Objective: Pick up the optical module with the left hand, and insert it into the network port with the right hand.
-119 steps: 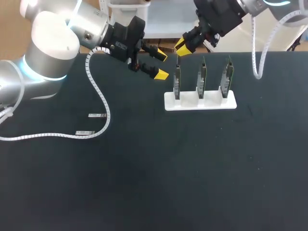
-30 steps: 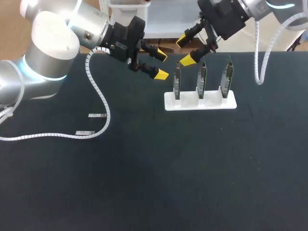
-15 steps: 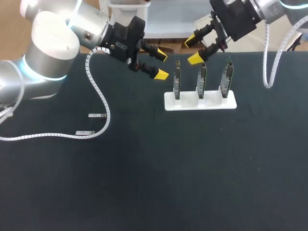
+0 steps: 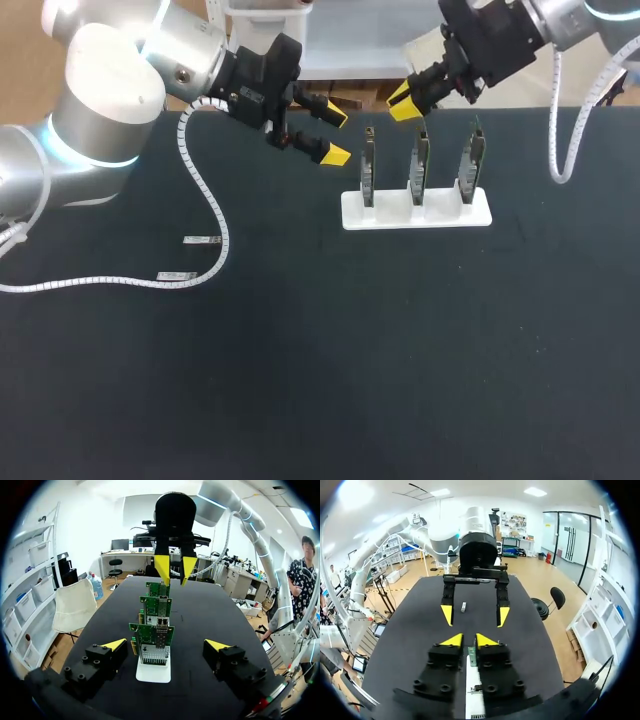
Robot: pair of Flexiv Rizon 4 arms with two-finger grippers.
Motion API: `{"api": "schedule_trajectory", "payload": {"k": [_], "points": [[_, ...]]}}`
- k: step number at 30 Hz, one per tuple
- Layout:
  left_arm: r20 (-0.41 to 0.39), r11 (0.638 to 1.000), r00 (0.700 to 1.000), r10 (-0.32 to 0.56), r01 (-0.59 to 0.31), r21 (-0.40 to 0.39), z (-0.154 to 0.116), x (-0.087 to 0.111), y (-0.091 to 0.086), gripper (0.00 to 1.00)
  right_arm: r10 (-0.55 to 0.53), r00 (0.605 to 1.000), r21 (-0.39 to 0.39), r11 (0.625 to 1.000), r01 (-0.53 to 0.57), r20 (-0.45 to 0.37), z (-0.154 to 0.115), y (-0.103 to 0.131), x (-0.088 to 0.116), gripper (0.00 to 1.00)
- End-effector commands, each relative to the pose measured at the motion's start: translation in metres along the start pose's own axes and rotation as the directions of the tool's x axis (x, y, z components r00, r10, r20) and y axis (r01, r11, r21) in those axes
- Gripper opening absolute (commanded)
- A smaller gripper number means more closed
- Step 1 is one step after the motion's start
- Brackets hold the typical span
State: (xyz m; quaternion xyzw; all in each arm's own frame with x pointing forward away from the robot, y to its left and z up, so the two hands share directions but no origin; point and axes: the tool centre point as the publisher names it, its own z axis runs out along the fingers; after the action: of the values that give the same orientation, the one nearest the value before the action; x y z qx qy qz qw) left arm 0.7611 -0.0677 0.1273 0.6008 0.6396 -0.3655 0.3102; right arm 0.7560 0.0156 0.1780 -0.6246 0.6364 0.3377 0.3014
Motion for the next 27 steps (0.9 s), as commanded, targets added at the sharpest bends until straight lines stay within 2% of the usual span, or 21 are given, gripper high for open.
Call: {"api": "schedule_trajectory", "payload": {"k": [1,14,27], "points": [[-0.002,1.000,1.000,0.001,-0.001,0.004,0.000,0.000,0.002,1.00,-0.009,1.000,-0.006,1.000,0.009,0.001,0.004,-0.002,-0.003,0.00],[-0.002,1.000,1.000,0.001,-0.001,0.004,0.000,0.000,0.002,1.00,-0.036,0.999,-0.051,0.998,0.036,0.002,0.019,-0.003,-0.011,0.00],[-0.002,1.000,1.000,0.001,-0.001,0.004,0.000,0.000,0.002,1.00,-0.028,0.999,-0.071,0.997,0.026,-0.021,0.028,-0.013,-0.006,0.00]]}}
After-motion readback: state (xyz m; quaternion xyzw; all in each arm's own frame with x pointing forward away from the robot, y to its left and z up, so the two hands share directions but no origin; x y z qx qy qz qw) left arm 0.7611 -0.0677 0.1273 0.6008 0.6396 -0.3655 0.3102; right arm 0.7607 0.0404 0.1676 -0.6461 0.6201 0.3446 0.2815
